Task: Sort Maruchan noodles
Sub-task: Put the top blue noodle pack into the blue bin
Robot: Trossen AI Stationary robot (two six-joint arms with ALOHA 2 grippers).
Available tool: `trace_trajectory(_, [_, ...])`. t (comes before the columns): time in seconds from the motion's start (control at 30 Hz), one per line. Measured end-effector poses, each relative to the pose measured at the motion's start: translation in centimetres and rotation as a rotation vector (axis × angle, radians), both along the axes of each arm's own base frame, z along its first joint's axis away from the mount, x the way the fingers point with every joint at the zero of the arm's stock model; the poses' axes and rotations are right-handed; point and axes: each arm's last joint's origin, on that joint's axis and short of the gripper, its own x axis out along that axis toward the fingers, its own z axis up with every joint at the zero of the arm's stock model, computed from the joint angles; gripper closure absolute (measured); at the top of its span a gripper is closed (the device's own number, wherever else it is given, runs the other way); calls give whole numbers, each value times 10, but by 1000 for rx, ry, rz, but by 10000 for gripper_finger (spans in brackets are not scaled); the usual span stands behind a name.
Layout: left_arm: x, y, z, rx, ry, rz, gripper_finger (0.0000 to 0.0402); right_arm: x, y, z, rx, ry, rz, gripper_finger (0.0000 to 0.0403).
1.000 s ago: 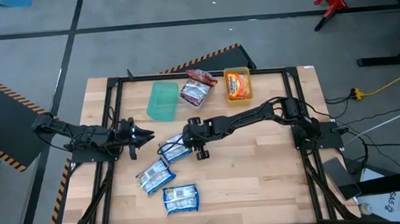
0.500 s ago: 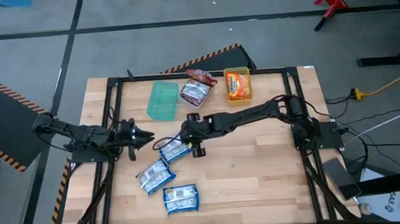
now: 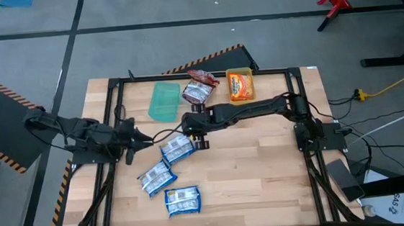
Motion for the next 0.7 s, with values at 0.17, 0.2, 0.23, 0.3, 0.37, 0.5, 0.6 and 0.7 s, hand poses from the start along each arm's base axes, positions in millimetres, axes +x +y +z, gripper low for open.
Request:
trace_trajectory(0.17, [19,-9,-4,44,286,-61,312,1,3,12,76,-3,66,309])
trace_trajectory(0.2, [23,-11,-10,40,341,-75,311,1,4,11,101,-3,84,292])
trace_trajectory(0.23, [26,-13,-15,32,385,-81,310,1,5,11,124,-6,104,274])
trace_trajectory(0.3, [33,-15,-26,31,461,-67,305,5,6,7,148,-15,158,236])
trace_trajectory(0.37, [38,-16,-37,43,521,-27,302,9,6,-2,143,2,197,197])
trace_trajectory(0.5, [47,-20,-48,55,591,-23,301,15,2,-21,121,32,231,132])
trace_trajectory(0.6, [55,-23,-53,70,595,-37,302,20,-5,-36,102,54,253,104])
trace_trajectory(0.7, [62,-22,-59,103,608,-36,304,23,-14,-47,86,69,271,90])
